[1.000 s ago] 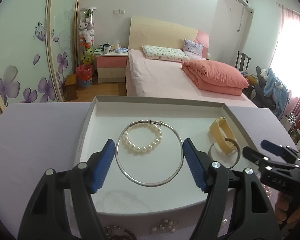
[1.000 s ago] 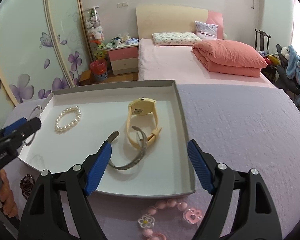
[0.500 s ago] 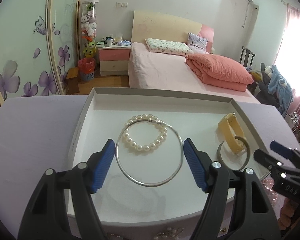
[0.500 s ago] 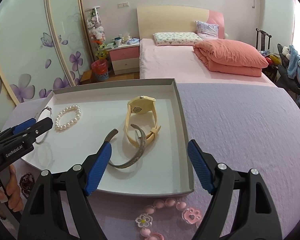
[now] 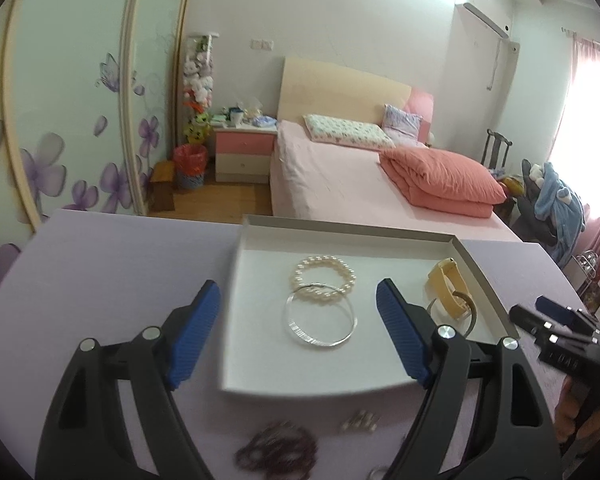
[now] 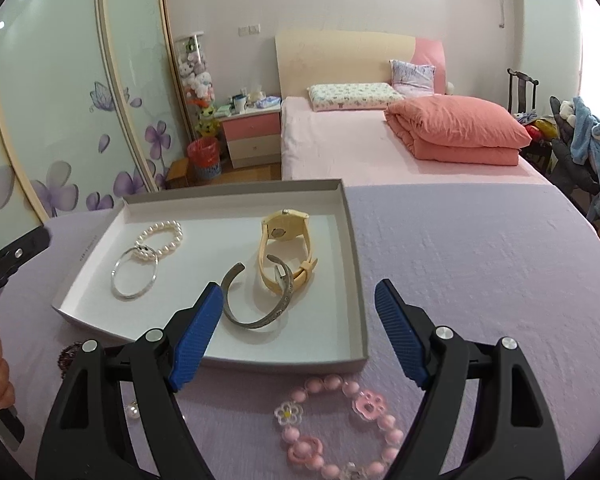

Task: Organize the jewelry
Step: 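Lower the silver hoop bangle beside the pearl bracelet and open the left tool, then move the right tool to the pink beaded bracelet and grasp it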

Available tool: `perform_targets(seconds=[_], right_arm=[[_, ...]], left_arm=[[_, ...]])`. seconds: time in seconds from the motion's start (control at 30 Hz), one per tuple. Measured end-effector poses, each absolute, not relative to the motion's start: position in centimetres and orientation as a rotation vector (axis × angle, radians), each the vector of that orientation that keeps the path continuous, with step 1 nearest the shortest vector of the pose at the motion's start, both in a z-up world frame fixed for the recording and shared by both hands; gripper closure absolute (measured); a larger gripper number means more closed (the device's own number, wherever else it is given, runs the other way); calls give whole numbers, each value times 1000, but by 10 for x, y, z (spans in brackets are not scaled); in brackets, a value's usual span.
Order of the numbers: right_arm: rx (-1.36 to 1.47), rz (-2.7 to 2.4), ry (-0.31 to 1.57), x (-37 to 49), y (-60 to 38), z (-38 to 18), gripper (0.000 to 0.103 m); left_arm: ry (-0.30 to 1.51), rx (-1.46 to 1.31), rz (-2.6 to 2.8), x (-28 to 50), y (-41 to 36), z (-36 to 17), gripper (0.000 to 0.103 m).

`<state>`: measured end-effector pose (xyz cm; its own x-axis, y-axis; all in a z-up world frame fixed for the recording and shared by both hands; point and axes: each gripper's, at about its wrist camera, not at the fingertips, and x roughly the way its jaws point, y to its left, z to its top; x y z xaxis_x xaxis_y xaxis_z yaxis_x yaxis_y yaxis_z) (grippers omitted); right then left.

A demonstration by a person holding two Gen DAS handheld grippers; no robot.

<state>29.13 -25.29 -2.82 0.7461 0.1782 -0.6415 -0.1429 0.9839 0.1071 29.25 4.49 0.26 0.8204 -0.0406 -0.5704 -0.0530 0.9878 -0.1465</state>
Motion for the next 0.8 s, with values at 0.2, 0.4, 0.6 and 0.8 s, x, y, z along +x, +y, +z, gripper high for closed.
perform_targets(seconds=[0.2, 0.4, 0.6, 0.8], right_arm=[[83, 165, 667, 266, -267, -14, 25], [104, 140, 660, 245, -282, -12, 25], [127, 70, 688, 236, -306, -25, 30], [103, 59, 776, 241, -315, -52, 44]], left_arm=[[572, -165, 43, 240, 65, 18, 22], [574, -158, 61, 203, 70, 16, 21], [594, -146, 85, 178, 70, 5, 16], [613, -152, 78, 169, 72, -3, 15]])
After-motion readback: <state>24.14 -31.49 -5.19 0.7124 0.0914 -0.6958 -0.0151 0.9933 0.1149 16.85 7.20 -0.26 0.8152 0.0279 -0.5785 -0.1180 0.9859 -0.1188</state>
